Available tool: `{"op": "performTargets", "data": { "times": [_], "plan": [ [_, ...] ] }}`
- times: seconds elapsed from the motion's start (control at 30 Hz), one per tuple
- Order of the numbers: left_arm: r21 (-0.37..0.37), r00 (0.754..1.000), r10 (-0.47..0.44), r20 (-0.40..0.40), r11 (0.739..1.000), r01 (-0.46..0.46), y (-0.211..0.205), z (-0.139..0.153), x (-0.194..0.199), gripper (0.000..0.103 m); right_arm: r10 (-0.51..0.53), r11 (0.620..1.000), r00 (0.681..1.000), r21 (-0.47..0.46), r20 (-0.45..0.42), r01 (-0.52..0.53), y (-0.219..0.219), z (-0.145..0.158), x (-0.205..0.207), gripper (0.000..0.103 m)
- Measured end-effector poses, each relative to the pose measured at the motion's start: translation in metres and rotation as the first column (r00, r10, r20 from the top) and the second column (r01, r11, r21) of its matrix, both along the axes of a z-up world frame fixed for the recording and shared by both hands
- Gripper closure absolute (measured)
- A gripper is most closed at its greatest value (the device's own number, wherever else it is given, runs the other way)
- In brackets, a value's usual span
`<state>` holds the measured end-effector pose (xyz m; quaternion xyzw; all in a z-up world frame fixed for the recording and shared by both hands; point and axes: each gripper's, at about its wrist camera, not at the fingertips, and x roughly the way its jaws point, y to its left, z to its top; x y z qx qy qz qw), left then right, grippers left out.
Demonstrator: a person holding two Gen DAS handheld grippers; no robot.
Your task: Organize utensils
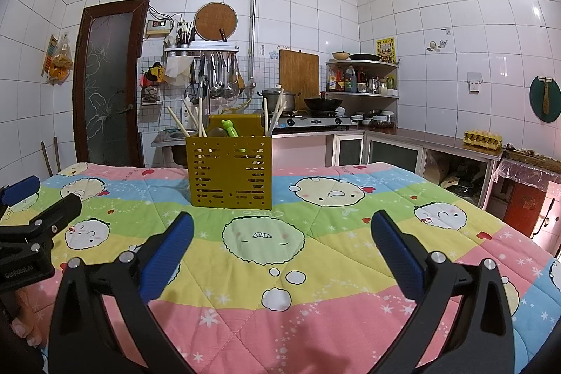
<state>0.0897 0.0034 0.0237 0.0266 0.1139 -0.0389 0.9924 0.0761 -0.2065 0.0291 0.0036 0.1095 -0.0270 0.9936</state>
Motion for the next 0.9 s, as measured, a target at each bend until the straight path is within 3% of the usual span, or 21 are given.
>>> {"op": "performTargets", "data": {
  "times": [0.9],
  "plan": [
    [-0.001,1.0,-0.001,0.006,1.0,0.001,0.0022,0.0003,0.0025,0.005,0.0,1.0,1.0,0.001,0.001,0.0,0.0008,-0.0004,-0.0003,0.004]
  ]
}}
